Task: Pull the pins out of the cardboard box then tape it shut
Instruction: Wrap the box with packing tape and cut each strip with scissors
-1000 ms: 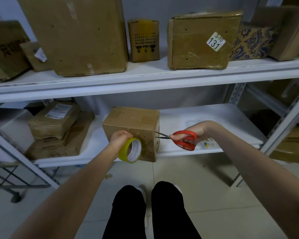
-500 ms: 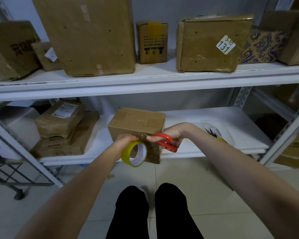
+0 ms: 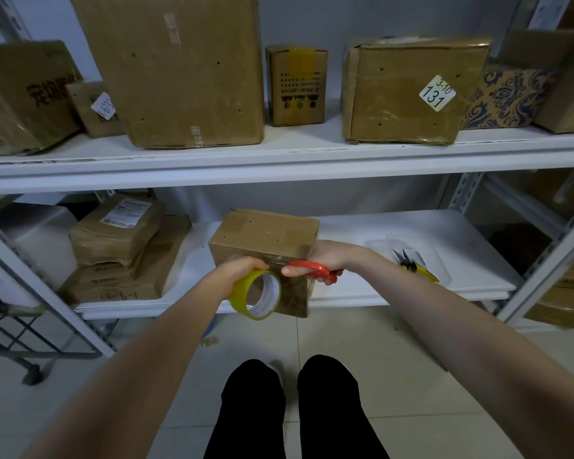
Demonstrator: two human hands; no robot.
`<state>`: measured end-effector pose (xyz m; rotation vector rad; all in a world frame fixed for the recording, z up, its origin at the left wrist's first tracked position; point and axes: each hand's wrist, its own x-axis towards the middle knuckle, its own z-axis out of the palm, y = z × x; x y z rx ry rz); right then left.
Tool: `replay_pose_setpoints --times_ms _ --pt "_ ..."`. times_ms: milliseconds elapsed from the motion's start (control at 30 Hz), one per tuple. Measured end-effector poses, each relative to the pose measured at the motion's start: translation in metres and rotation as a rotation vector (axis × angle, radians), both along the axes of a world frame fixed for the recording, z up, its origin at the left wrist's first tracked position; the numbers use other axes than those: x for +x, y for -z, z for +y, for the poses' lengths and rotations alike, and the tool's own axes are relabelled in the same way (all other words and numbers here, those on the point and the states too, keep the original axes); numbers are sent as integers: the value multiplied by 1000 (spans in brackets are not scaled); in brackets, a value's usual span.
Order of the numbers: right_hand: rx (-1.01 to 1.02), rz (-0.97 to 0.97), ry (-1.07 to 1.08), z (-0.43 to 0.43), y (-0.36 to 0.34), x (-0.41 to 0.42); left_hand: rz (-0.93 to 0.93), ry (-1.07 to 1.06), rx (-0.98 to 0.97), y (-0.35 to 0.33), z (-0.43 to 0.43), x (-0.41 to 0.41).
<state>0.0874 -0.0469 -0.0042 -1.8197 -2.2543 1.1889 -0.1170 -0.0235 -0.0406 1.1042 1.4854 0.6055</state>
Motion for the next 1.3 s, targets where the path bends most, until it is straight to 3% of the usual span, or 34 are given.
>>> replay_pose_setpoints --times_ms 200,367,567,633,867,1167,1300 --pt "-55 -70 -61 0 -14 5 537 183 221 -5 9 -2" --pt "-292 -159 -38 2 -24 -1 644 145 339 -8 -4 -7" --pt "-362 -336 -45 1 -12 -7 969 182 798 -24 -28 -3" --pt "-377 -350 -41 -3 -6 -6 1060 271 830 -24 -32 -1" --pt "-454 -517 35 -9 17 57 998 284 716 -17 -34 2" --pt "-548 -504 153 10 44 107 997 236 741 -14 -29 17" --pt "-384 -480 366 12 59 117 954 215 765 -9 -20 21"
